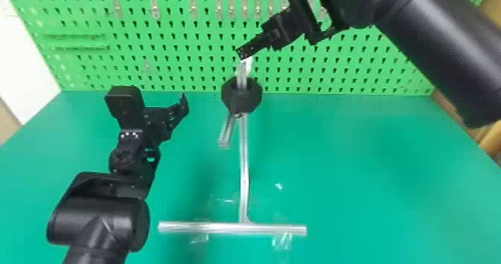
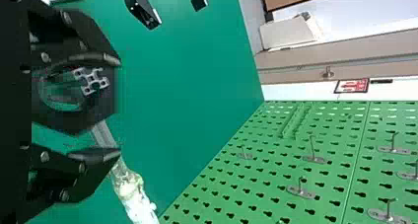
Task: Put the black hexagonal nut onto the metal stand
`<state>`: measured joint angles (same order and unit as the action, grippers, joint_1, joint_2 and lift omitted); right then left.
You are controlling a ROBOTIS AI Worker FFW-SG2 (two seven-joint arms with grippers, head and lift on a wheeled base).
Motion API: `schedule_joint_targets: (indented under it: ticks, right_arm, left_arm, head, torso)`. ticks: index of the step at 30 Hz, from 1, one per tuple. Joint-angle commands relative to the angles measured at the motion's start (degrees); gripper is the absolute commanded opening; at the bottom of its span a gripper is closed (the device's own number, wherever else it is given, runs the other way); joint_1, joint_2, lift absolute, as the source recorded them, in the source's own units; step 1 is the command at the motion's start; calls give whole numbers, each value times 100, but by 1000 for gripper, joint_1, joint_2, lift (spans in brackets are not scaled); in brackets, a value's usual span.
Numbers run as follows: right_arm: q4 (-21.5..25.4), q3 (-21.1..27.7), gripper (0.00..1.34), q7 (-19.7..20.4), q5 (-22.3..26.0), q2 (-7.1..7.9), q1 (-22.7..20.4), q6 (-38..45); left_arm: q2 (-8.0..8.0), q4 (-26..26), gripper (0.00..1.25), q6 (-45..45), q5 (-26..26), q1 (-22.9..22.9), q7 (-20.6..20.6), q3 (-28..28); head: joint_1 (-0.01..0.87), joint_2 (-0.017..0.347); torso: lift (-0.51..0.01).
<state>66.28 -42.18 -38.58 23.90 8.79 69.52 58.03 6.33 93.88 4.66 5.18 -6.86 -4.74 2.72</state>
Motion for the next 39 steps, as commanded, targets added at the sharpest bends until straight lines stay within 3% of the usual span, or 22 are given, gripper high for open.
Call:
schedule_joint_targets:
  ticks: [1, 14, 17, 20, 25, 30, 35, 39]
  right_arm:
    - [-18, -9, 1339, 0, 62, 0, 0, -55]
    - [-53, 79, 1339, -9, 185, 18, -79, -240]
    - [-53, 369, 1339, -114, 176, 9, -193, -283]
    - [131, 975, 1339, -404, -96, -17, -404, -292]
    - [1019, 2302, 1339, -510, -606, -105, -1169, -424]
    - [1344, 2997, 1339, -484, -869, -307, -1925, -1004]
    - [1379, 3612, 1339, 272, -738, -536, -2821, -1681]
    - [1379, 4034, 1339, 773, -755, -597, -3463, -2199]
  left_arm:
    - [0, 8, 1091, 0, 0, 0, 0, 0]
    - [0, 8, 1092, 0, 0, 0, 0, 0]
    - [0, -1, 1092, 0, 0, 18, 0, -9]
    - [0, 8, 1091, -9, 18, 27, 0, -18]
    - [9, 69, 1091, -9, 35, 79, 0, -79]
    - [9, 175, 1091, -9, 35, 167, 0, -202]
    - [9, 254, 1091, -9, 53, 211, 0, -281]
    - [9, 254, 1091, -9, 62, 211, 0, -272]
  head:
    - [693, 81]
    - [693, 81]
    - [693, 81]
    - [693, 81]
    - [693, 81]
    - [693, 81]
    - [693, 81]
    - [693, 81]
  torso:
    - [-1]
    - [-1]
    - [-1]
    - [-1]
    - [-1]
    - [-1]
    - [-1]
    - [-1]
